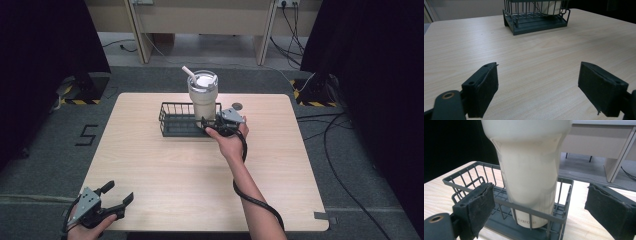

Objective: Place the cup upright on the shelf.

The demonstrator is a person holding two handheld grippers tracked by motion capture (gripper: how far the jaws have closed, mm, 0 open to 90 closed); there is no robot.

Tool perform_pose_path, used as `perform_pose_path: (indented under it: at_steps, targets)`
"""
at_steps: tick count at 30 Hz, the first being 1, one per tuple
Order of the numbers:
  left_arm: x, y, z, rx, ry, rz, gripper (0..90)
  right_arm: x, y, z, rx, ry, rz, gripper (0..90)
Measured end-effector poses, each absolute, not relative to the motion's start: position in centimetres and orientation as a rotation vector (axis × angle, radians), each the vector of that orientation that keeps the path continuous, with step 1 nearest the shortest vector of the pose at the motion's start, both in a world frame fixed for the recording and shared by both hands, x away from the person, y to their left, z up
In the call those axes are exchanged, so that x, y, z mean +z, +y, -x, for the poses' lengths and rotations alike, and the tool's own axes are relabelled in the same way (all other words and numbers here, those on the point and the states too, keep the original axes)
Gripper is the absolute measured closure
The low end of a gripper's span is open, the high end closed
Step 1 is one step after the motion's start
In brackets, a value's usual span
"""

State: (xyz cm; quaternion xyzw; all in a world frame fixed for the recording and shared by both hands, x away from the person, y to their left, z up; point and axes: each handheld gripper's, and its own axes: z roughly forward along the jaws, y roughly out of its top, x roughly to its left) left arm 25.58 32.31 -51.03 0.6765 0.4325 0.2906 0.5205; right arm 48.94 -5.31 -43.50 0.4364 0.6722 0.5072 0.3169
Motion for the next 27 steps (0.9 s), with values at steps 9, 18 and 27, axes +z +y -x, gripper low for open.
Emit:
perform_pose_path:
  at_steps: [9, 18, 27]
  targets:
    - [-51.0, 32.2, -25.6, 0.696, 1.035, -1.620, 15.9, -43.4, -6.2, -47.8, 1.327, 1.776, -1.131, 9.4]
    - [-51.0, 32.2, -25.7, 0.696, 1.033, -1.623, 15.9, -43.8, -7.4, -46.7, 1.311, 1.774, -1.141, 10.2]
    - [-51.0, 32.1, -25.8, 0.694, 1.031, -1.627, 15.8, -44.1, -9.0, -45.6, 1.294, 1.764, -1.163, 11.1]
